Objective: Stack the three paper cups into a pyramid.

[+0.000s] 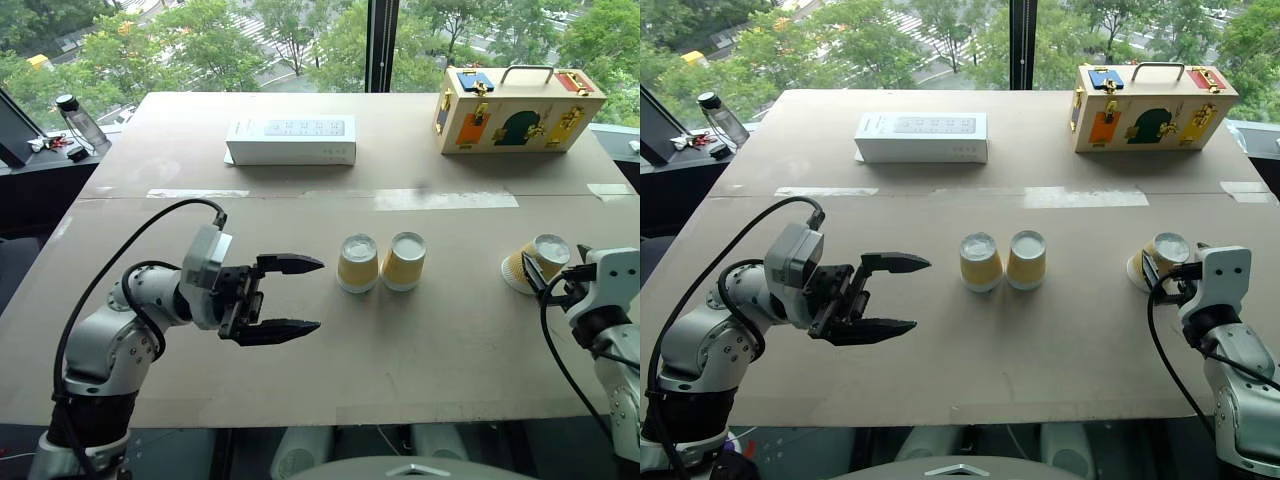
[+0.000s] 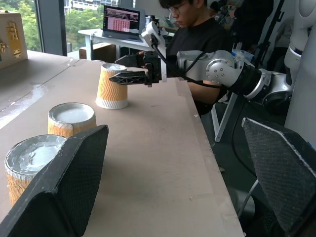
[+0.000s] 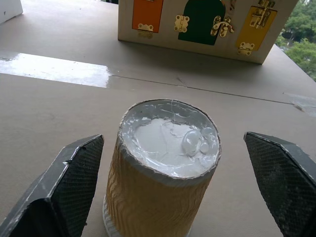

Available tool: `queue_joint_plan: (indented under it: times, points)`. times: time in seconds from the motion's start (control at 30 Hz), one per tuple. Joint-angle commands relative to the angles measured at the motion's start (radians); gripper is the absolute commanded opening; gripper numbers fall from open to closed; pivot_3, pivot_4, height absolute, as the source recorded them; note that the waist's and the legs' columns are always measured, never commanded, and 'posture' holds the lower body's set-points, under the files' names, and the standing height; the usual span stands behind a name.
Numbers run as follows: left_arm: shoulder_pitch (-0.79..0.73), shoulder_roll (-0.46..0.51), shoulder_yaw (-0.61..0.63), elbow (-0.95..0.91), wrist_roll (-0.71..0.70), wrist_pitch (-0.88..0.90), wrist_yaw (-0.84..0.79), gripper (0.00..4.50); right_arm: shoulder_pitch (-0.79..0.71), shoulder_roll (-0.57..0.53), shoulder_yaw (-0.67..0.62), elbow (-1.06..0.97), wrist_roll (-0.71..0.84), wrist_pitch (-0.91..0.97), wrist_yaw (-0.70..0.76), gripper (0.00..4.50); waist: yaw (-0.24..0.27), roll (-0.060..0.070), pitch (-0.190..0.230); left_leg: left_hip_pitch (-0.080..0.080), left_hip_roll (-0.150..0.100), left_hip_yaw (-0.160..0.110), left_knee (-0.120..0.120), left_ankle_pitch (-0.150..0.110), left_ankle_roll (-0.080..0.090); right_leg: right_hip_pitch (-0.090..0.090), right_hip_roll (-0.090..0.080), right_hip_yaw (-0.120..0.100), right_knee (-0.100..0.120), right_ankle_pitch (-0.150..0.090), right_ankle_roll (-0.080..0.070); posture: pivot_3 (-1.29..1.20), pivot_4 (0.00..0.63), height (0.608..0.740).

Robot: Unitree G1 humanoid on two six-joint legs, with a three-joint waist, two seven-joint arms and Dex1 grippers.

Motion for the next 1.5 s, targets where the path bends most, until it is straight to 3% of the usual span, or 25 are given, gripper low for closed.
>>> queue_joint_plan:
  times: [0.03,0.1,0.2,0.23,0.43,0.57,0.73,1.0,1.5]
  points:
    - [-0.004,-0.007,0.002,-0.053,-0.028,0.01,0.028,4.5,-0.04,0.002,-0.041,0.023,0.039,0.012,-0.008,4.25,0.0,0.0,0.0,0.0,0.0,0.0,0.0,0.0,0.0,0.0,0.0,0.0,0.0,0.0,0.0,0.0,0.15,0.74]
    - [-0.003,-0.012,-0.001,-0.069,-0.036,0.021,0.048,4.5,-0.052,0.004,-0.046,0.028,0.066,0.015,-0.001,3.64,0.001,0.0,0.0,0.0,0.0,0.0,0.0,0.0,0.0,0.0,0.0,0.0,0.0,0.0,0.0,0.0,0.15,0.74]
    - [0.006,-0.02,-0.003,-0.096,-0.046,0.034,0.076,4.5,-0.055,-0.001,-0.05,0.022,0.088,0.021,0.006,2.26,0.001,0.0,0.0,0.0,0.0,0.0,0.0,0.0,0.0,0.0,0.0,0.0,0.0,0.001,0.002,0.0,0.15,0.74]
    - [0.008,-0.024,-0.001,-0.1,-0.048,0.037,0.089,4.5,-0.056,-0.005,-0.05,0.02,0.09,0.02,0.008,2.2,0.001,0.0,0.0,0.0,0.0,0.0,0.0,0.0,0.0,0.0,0.0,0.0,0.0,0.001,0.003,0.0,0.15,0.74]
    - [0.076,-0.079,0.076,-0.056,-0.013,-0.034,0.171,4.5,-0.13,-0.049,-0.038,-0.122,0.248,0.084,0.083,2.2,-0.011,0.003,0.002,0.0,0.0,0.0,0.0,0.0,0.0,0.0,0.0,0.001,0.0,0.001,0.002,0.0,0.15,0.74]
    - [0.153,-0.086,0.161,0.002,-0.003,-0.119,0.129,4.5,-0.29,-0.121,0.024,-0.209,0.421,0.246,0.106,2.2,-0.029,0.004,0.003,0.001,0.002,0.002,-0.001,0.0,0.0,0.0,0.002,0.002,0.0,0.001,0.002,0.0,0.15,0.74]
    - [0.214,-0.054,0.245,0.023,-0.071,-0.084,0.103,4.5,-0.542,-0.204,0.175,-0.222,0.543,0.425,0.128,2.2,-0.019,0.003,0.003,0.0,0.002,-0.001,-0.001,0.0,0.0,0.0,0.002,0.0,-0.001,0.0,0.0,0.0,0.15,0.74]
    - [0.322,-0.076,0.334,0.009,-0.11,-0.09,0.125,4.5,-0.75,-0.203,0.382,-0.148,0.516,0.519,0.173,2.2,-0.021,0.002,0.003,-0.003,0.001,-0.001,-0.001,-0.001,0.001,-0.001,-0.001,-0.002,-0.006,0.0,0.0,0.0,0.15,0.74]
    - [0.424,-0.108,0.378,-0.034,-0.13,-0.124,0.123,4.5,-0.723,-0.19,0.486,-0.125,0.403,0.492,0.235,2.2,-0.02,0.002,0.004,-0.005,0.001,-0.002,-0.002,-0.001,0.001,-0.002,-0.004,-0.003,-0.007,0.002,-0.002,0.0,0.15,0.74]
